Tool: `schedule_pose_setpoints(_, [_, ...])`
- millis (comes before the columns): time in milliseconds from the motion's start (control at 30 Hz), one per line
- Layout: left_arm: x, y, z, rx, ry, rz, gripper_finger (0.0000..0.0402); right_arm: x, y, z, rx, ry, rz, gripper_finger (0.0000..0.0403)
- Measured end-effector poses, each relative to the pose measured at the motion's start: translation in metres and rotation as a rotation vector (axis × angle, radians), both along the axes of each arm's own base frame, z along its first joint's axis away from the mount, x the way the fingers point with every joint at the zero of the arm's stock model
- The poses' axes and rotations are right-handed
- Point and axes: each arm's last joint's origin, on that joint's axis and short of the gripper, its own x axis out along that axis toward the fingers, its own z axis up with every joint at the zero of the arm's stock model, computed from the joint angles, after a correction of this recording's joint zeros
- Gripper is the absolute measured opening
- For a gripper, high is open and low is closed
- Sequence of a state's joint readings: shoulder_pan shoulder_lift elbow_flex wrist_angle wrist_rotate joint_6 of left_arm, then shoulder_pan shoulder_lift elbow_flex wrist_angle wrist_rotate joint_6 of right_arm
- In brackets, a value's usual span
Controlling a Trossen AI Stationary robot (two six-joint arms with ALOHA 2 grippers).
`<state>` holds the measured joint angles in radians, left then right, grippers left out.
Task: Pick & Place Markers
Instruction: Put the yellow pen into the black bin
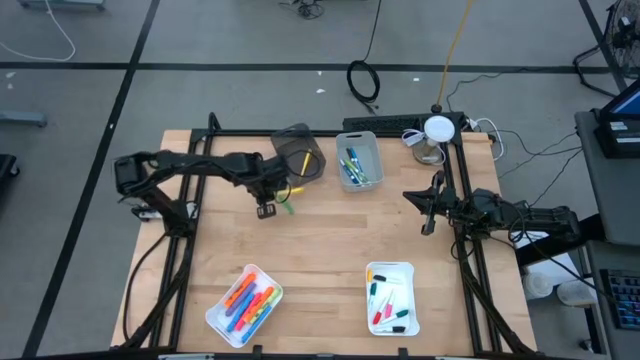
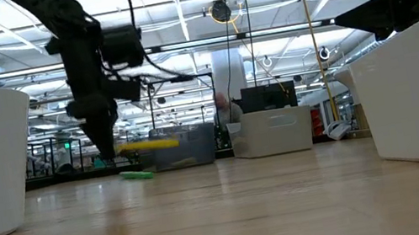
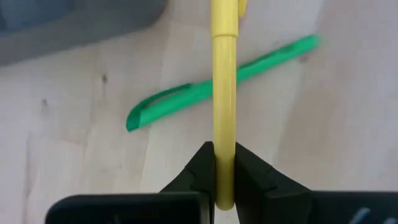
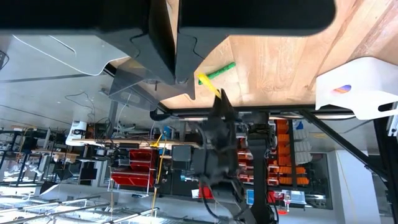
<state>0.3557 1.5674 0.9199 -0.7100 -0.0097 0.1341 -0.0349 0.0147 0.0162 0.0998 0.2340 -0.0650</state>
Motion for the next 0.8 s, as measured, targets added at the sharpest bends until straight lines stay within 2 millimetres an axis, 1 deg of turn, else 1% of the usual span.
schedule_pose_setpoints(267, [-0.005,-0.023,0.040,0.042,-0.170,-0.037,0.0029,0.000,0.000,0.000,0.000,0.000,0.000,0.0000])
schedule_pose_setpoints(400, [-0.007,-0.026,0.055,0.085,-0.265,-0.003,0.0029,0.000,0.000,0.000,0.000,0.000,0.000,0.0000])
schedule_pose_setpoints(533, [-0.002,-0.018,0.062,0.099,-0.377,0.103,0.0029,0.000,0.000,0.000,0.000,0.000,0.000,0.0000])
schedule_pose_setpoints(600, [0.000,-0.013,0.064,0.081,-0.402,0.148,0.0029,0.000,0.000,0.000,0.000,0.000,0.000,0.0000])
schedule_pose_setpoints(667, [0.008,-0.007,0.070,0.064,-0.435,0.180,0.0029,0.000,0.000,0.000,0.000,0.000,0.000,0.0000])
schedule_pose_setpoints(767, [0.016,0.004,0.078,0.039,-0.405,0.278,0.0029,0.000,0.000,0.000,0.000,0.000,0.000,0.0000])
schedule_pose_setpoints(800, [0.020,0.009,0.084,0.035,-0.410,0.317,0.0029,0.000,0.000,0.000,0.000,0.000,0.000,0.0000])
